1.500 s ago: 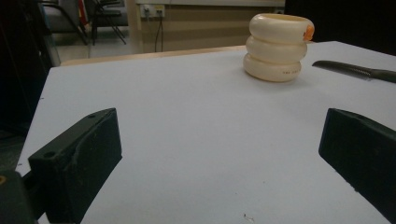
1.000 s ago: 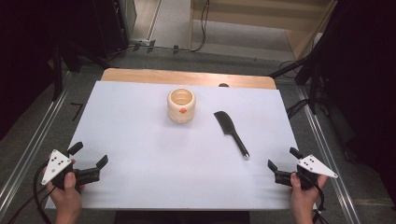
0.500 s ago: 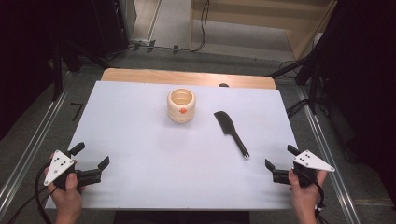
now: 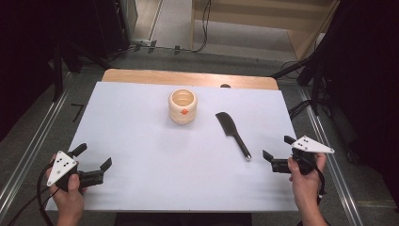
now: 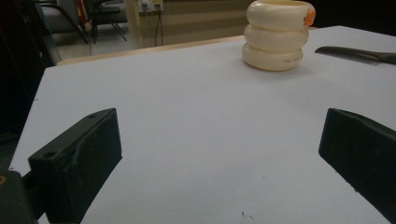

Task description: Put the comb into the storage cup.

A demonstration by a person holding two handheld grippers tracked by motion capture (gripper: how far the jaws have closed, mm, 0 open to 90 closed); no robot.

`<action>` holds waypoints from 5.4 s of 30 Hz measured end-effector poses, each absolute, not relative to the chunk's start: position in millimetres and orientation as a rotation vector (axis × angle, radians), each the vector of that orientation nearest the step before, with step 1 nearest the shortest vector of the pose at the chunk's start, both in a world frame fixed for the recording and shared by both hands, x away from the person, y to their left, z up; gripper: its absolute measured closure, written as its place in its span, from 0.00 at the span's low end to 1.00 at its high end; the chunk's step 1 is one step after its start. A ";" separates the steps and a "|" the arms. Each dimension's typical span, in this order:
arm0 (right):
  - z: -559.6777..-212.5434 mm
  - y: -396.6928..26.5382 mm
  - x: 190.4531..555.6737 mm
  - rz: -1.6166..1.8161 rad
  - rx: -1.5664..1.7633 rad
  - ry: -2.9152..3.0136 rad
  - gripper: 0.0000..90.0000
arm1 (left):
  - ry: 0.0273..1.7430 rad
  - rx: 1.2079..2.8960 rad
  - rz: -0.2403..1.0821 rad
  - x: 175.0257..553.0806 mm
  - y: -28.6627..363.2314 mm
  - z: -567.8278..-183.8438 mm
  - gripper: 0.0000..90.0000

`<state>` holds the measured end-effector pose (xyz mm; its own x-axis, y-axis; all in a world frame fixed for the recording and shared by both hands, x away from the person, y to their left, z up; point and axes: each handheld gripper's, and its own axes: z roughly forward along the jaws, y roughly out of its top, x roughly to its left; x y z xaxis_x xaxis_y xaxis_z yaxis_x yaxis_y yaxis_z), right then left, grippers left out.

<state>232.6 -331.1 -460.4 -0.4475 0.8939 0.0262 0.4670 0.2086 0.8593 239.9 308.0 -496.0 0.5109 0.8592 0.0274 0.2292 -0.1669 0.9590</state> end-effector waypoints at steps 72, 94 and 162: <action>-438.9 -270.4 355.2 0.706 1.331 2.422 0.00 | 0.914 1.696 0.718 239.3 307.4 -496.7 0.00; -448.2 -255.0 370.2 0.537 1.368 2.516 0.00 | 0.913 1.699 0.717 239.6 307.0 -496.9 0.00; -475.6 -223.9 383.9 0.297 1.737 2.578 0.63 | 0.909 1.700 0.713 239.5 307.4 -496.8 0.00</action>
